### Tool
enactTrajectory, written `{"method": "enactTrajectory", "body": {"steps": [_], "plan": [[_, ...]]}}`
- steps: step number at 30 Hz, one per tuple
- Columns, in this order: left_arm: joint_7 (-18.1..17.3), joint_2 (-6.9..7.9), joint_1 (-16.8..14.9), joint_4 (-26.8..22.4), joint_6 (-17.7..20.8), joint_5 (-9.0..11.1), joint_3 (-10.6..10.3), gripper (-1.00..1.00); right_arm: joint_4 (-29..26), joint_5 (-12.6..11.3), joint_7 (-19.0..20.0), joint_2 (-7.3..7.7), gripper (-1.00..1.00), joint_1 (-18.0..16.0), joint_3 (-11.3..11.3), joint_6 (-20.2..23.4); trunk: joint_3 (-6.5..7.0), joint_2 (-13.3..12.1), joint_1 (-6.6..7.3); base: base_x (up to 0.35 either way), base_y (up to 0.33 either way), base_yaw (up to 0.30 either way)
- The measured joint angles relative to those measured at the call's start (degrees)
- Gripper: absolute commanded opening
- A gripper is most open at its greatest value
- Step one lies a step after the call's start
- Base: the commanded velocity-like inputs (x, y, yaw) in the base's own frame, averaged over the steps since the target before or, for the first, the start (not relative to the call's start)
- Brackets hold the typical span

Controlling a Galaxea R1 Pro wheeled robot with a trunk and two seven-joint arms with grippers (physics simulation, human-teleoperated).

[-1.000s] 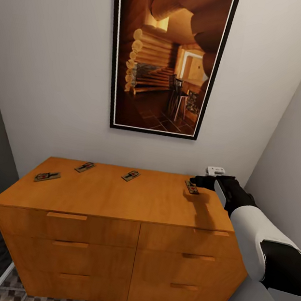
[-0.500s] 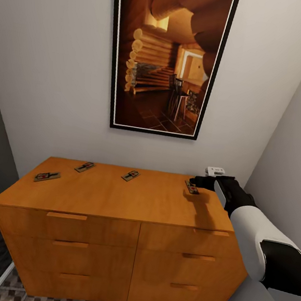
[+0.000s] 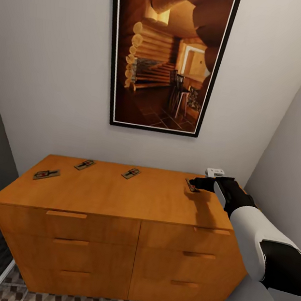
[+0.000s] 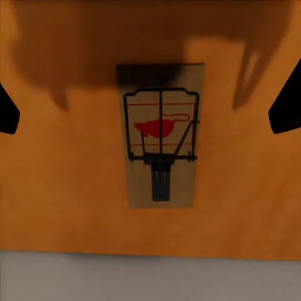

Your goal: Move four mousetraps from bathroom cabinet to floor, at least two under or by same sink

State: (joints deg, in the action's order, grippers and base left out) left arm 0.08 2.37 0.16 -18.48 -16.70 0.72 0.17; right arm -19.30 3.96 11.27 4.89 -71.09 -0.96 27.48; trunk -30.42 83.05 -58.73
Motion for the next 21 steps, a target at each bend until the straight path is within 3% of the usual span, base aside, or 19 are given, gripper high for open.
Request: {"method": "enactTrajectory", "body": {"steps": [21], "plan": [[0.00,0.00,0.00,0.00,0.01,0.00,0.00,1.00,0.48,0.00,-0.03,-0.08,1.00,0.00,0.00,-0.72,-1.18,0.00,0.00,0.000,0.000,0.000]]}}
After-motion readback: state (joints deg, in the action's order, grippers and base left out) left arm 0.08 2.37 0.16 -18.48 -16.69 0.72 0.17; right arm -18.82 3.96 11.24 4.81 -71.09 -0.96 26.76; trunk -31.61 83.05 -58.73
